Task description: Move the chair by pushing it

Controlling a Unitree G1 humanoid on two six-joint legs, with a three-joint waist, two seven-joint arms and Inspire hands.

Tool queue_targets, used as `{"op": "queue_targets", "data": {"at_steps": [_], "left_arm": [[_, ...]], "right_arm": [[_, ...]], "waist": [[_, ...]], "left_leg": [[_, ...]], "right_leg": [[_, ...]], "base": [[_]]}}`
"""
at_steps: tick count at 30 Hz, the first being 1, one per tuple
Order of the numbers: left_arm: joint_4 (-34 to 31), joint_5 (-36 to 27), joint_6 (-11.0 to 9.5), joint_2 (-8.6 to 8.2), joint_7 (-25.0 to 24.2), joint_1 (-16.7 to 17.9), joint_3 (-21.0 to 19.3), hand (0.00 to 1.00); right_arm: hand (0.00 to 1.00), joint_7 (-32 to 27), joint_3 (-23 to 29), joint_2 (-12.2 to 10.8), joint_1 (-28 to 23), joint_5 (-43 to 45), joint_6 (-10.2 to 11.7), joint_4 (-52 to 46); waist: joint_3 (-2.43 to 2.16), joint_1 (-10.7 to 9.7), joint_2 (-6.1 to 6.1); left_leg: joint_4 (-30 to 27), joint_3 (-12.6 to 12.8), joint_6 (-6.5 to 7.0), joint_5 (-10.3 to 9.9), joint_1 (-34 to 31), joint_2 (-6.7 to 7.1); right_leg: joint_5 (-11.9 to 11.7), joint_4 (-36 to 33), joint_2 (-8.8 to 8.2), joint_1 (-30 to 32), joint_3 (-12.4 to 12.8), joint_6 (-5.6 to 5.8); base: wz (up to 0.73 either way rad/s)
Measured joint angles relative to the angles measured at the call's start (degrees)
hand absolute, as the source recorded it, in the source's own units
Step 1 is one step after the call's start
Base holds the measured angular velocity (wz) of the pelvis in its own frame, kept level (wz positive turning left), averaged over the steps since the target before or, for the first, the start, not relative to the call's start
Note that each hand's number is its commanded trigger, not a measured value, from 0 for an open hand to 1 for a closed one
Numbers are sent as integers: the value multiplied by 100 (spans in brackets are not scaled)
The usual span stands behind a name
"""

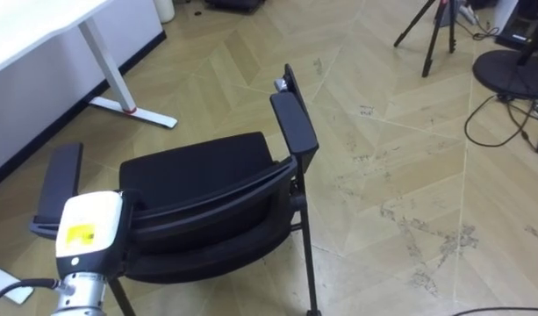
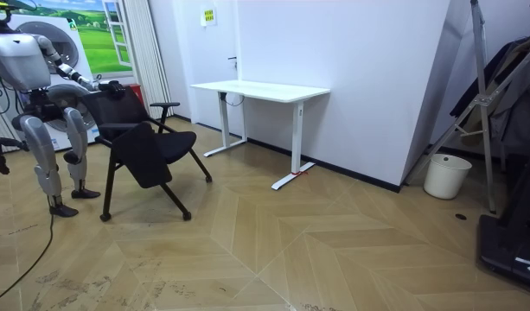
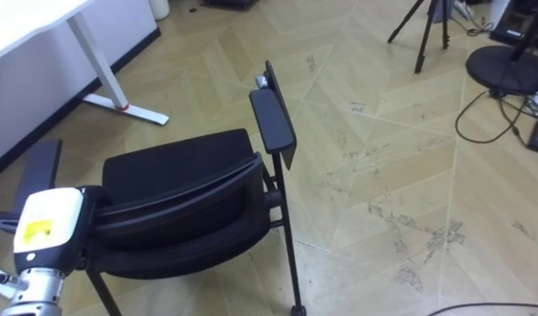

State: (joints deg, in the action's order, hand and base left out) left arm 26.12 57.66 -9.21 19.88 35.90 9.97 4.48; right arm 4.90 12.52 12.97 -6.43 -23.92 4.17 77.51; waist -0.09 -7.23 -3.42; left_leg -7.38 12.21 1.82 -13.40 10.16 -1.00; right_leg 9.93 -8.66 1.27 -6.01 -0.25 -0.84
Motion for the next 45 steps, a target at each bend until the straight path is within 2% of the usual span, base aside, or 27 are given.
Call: {"op": "queue_targets", "data": {"at_steps": [3,5,7,8,10,12,17,20,22,23,25,27,31,33,34,38,39,42,45], "left_arm": [[0,0,-32,11,19,1,-31,100],[1,0,-81,17,7,2,-61,100],[15,15,-176,27,-18,32,-178,100],[15,39,-216,30,-17,64,-236,100],[15,50,-393,57,3,209,-473,100],[31,35,-429,93,15,230,-530,100],[199,-1,-446,133,169,226,-665,100],[243,-79,-433,197,140,216,-670,100],[242,-85,-464,209,147,206,-715,100],[242,-87,-468,210,153,204,-727,100],[242,-116,-484,238,160,184,-766,100],[235,-112,-494,267,160,149,-766,100],[180,-114,-553,293,156,150,-766,100],[149,-114,-567,292,134,155,-767,100],[111,-116,-566,292,74,138,-770,100],[46,-87,-550,295,-52,19,-769,100],[34,-52,-550,292,-79,-39,-748,100],[-63,40,-554,276,-119,-70,-692,100],[-131,43,-531,276,-129,-75,-565,100]], "right_arm": [[0,-26,42,1,-16,-311,1,1],[0,-51,382,-5,-57,-628,0,1],[0,-151,1101,0,-99,-1057,4,2],[0,-179,1298,9,-113,-1147,4,-2],[0,-354,2133,38,-271,-1659,5,-280],[0,-609,2541,46,-430,-1994,32,-728],[0,-1357,2783,55,-544,-2039,265,-1768],[0,-1950,2806,25,-579,-1729,351,-2493],[0,-2515,2869,22,-679,-966,430,-3339],[0,-2676,2877,23,-666,-753,489,-3526],[0,-3195,2813,28,-600,-50,708,-4221],[0,-3441,2804,29,-547,309,846,-4638],[0,-3907,2797,56,-486,1182,1025,-5415],[0,-4013,2727,57,-481,1609,1021,-5780],[0,-4106,2559,59,-444,1890,1021,-6076],[0,-4136,1776,76,-252,3027,1044,-6996],[0,-4081,1532,79,-239,3344,1084,-7286],[0,-4011,1032,108,-95,3991,1105,-7809],[0,-3777,548,184,-16,4337,1138,-7910]], "waist": [[8,-15,-11],[11,-48,-25],[13,-92,-21],[12,-106,-18],[12,-226,-11],[10,-299,-13],[33,-472,41],[13,-517,81],[-14,-496,40],[-36,-496,6],[-29,-517,15],[-18,-505,37],[-7,-472,36],[-8,-434,25],[-9,-339,17],[36,-287,55],[42,-200,68],[43,-43,78],[40,54,82]], "left_leg": [[0,1,0,0,-5,-3],[0,-1,-5,-3,-18,-4],[8,-2,-7,-5,-21,-7],[8,1,-9,-7,-20,-11],[6,8,-24,-15,-36,-22],[-10,16,-30,-19,-61,-28],[-79,111,-29,-16,-166,-34],[-128,130,-27,-21,-203,-32],[-160,171,-21,-18,-320,-25],[-187,181,-20,-17,-356,-25],[-240,188,-19,-17,-424,-21],[-263,188,-21,-16,-454,-17],[-240,155,-33,-11,-469,-32],[-228,162,-37,-7,-470,-32],[-229,175,-38,-6,-473,-31],[-246,186,-38,-6,-495,-32],[-245,192,-38,-6,-493,-35],[-239,211,-38,-6,-484,-40],[-225,187,-38,-6,-435,-49]], "right_leg": [[-1,-18,5,11,9,-2],[-2,-17,4,19,-8,-2],[-3,-32,11,29,4,-2],[-3,-36,16,32,8,-3],[-4,-45,31,47,3,-8],[-6,-65,39,75,10,-14],[8,-267,44,231,128,-26],[12,-306,41,317,149,-22],[5,-332,35,481,187,-13],[4,-371,36,522,201,-12],[0,-452,40,597,199,-16],[-17,-408,52,608,185,-33],[-30,-310,71,587,186,-49],[-31,-329,73,597,194,-50],[-30,-371,75,610,199,-50],[-36,-396,73,672,198,-56],[-36,-386,75,668,197,-57],[-39,-365,77,658,199,-59],[-54,-265,74,527,180,-55]], "base": [[-2],[0],[0],[-3],[-4],[0],[-11],[-6],[-12],[-13],[-3],[0],[4],[-5],[-13],[-3],[0],[-1],[5]]}}
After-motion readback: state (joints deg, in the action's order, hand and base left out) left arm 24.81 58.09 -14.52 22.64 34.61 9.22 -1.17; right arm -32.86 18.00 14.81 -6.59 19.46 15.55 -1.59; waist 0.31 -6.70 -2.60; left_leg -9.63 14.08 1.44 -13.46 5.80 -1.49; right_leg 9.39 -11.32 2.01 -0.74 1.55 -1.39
